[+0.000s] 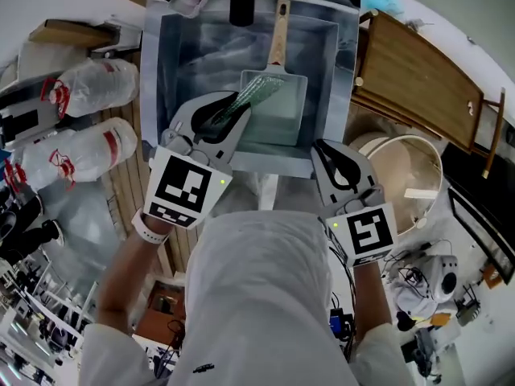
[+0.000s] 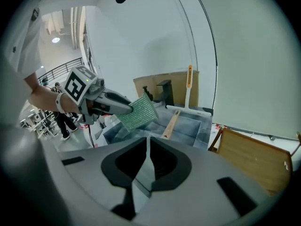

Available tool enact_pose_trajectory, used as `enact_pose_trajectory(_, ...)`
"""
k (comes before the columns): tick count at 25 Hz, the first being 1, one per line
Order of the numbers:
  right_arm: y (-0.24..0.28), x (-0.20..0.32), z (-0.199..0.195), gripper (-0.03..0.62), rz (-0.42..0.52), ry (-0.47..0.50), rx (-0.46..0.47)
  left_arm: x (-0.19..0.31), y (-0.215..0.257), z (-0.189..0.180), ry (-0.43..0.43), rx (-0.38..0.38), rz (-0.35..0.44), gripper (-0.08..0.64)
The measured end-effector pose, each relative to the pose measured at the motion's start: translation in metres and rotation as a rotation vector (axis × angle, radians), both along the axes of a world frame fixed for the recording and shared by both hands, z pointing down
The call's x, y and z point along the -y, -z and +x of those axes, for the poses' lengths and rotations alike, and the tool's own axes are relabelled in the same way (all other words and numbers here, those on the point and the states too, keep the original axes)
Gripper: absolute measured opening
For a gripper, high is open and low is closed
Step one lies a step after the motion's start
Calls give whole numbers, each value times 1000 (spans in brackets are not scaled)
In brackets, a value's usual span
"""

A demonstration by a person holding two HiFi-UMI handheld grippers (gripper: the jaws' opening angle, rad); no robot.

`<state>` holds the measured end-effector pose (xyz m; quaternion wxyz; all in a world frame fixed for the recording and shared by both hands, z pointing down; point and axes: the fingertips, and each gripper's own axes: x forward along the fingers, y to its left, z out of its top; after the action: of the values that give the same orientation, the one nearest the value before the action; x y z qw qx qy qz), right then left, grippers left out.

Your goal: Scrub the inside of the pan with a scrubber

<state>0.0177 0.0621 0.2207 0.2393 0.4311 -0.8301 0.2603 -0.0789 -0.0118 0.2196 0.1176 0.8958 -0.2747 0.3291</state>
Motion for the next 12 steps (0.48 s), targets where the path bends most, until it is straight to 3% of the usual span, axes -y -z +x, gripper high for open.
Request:
enact_pose_trajectory(5,-19,19,-1,17,19,10,1,6,-37,-2,-67,92,37,80)
enact_pose_trajectory(12,-51,24,-14,17,-37,5,49,8,-86,9,-184,182,87,80)
